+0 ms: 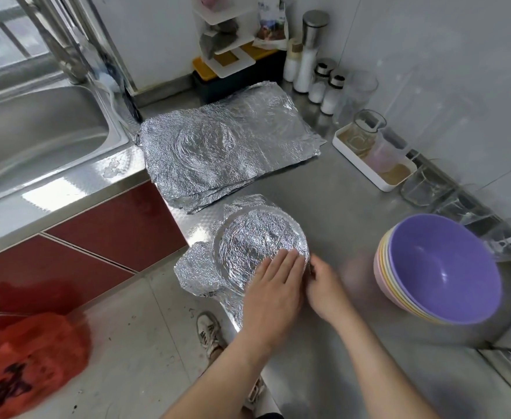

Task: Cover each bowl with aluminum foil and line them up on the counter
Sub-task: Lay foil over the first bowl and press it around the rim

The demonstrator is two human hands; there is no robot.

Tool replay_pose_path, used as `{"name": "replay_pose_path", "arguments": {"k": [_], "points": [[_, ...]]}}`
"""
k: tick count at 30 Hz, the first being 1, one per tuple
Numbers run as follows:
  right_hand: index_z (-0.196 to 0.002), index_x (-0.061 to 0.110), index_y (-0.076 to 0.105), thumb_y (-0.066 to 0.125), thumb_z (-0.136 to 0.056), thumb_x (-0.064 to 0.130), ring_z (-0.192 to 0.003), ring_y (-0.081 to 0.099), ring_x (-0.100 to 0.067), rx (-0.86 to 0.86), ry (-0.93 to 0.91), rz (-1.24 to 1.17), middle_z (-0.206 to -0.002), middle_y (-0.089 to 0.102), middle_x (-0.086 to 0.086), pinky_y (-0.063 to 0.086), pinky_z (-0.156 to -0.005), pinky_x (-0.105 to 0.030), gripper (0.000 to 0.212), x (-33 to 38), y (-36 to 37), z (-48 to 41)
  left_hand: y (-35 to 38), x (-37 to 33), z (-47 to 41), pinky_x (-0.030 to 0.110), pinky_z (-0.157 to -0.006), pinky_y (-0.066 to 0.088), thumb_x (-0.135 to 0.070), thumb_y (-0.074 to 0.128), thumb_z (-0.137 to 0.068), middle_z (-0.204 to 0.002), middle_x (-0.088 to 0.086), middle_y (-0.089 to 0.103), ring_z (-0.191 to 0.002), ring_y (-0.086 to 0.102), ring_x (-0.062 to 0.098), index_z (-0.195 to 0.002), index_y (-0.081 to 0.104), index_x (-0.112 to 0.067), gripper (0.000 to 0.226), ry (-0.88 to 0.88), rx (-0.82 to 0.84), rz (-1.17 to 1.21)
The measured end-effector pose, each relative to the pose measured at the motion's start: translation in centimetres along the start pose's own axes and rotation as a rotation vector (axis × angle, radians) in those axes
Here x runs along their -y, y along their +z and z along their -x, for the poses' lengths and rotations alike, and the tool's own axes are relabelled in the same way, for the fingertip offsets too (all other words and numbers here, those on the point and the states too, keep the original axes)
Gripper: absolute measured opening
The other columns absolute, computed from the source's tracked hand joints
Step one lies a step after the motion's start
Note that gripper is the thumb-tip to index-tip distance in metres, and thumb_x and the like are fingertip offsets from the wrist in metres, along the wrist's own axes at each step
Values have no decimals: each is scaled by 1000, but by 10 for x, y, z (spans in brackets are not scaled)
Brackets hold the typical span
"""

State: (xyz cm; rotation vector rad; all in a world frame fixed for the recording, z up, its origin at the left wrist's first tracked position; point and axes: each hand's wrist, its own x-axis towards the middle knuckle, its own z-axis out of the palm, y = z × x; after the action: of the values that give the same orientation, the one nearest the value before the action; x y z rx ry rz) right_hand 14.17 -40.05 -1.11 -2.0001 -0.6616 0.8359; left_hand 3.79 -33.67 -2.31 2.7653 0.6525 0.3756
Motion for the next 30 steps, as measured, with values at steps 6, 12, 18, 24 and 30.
{"name": "replay_pose_path", "arguments": {"k": [6, 12, 18, 24, 30], "points": [[-120, 21, 59, 43, -83, -6, -113, 59, -19, 164, 72, 51, -116, 67, -2, 45, -98, -33, 48, 0, -5, -5, -1, 1, -2, 41, -103, 47, -21, 41, -91, -133, 6, 61, -124, 56, 23, -129, 61, -9, 45, 1, 16, 65], [-119, -13, 49, 47, -77, 3, -96, 50, -22, 303, 266, -669, -101, 56, -16, 42, -85, -31, 45, 13, -11, -2, -5, 5, -9, 49, -100, 47, -15, 32, -87, -140, 14, 53, -130, 49, 32, -139, 48, -1, 56, -18, 144, 141], [-103, 13, 67, 43, -100, 11, -87, 63, -9, -1, 230, -523, -94, 72, 3, 47, -77, -23, 24, 25, 9, 2, -33, 7, -17, 50, -120, 10, -29, 43, -83, -158, 8, 27, -149, 15, 25, -153, 20, -6, 76, -83, 150, 246], [-110, 7, 56, 41, -101, 24, -98, 52, -16, -192, 196, -261, -105, 59, -1, 38, -85, -31, 25, 28, 27, -3, -59, 65, -26, 42, -122, 3, -30, 35, -102, -162, 6, 12, -150, 2, 21, -154, 17, -14, 57, -450, -68, 195], [-97, -5, 53, 34, -102, 15, -90, 54, -34, -466, 222, -80, -98, 59, -24, 31, -72, -36, 28, 30, 52, -2, -41, 67, -18, 37, -122, -1, -35, 32, -103, -163, 5, 1, -150, -5, 18, -155, 4, -11, 64, -468, 33, 224]]}}
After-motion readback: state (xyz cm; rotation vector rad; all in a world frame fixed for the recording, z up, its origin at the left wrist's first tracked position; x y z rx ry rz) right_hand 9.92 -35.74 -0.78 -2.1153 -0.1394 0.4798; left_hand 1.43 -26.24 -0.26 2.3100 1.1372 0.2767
